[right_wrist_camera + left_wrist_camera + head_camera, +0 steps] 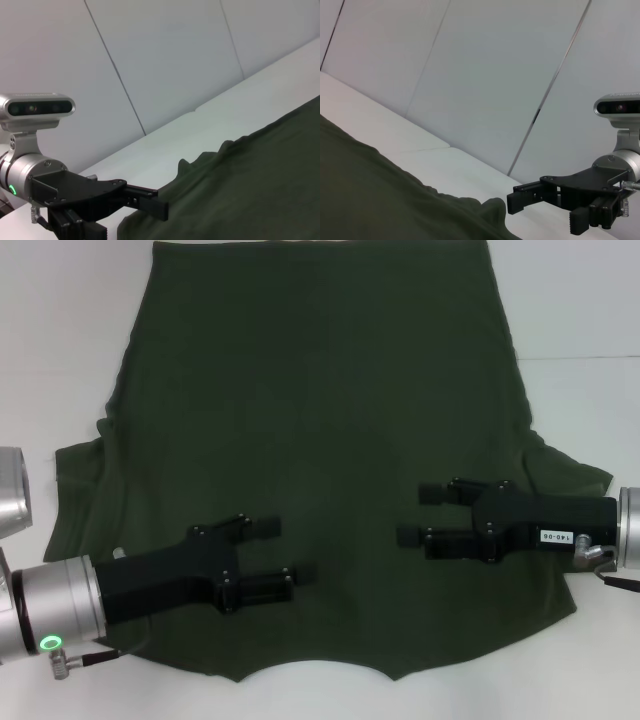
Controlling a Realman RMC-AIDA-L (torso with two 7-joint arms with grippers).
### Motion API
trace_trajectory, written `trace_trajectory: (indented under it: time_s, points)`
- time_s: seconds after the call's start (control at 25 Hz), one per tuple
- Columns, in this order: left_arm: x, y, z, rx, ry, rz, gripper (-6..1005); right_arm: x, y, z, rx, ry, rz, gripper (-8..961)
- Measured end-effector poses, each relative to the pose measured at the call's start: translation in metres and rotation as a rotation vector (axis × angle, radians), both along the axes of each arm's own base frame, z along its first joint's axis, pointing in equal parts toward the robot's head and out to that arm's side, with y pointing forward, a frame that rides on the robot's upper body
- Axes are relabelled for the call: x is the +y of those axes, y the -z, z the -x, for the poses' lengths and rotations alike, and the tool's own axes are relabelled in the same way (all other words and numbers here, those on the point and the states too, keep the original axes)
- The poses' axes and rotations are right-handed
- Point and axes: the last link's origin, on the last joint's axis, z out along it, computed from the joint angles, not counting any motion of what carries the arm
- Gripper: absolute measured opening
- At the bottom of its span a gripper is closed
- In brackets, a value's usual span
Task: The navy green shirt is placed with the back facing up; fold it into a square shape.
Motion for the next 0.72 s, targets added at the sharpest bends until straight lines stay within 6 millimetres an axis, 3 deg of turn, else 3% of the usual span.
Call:
trace_trajectory:
  time_s: [0.48,0.72]
  points:
    - [0.002,-0.005,0.004,-0.004,-0.029,0.004,937,0.000,0.000,0.001,0.007,0.004,0.003,915]
    - [0.012,-0.018,0.013,-0.047,-0.150,-0.046,936,0.000,-0.001,0.001,0.012,0.007,-0.002,915]
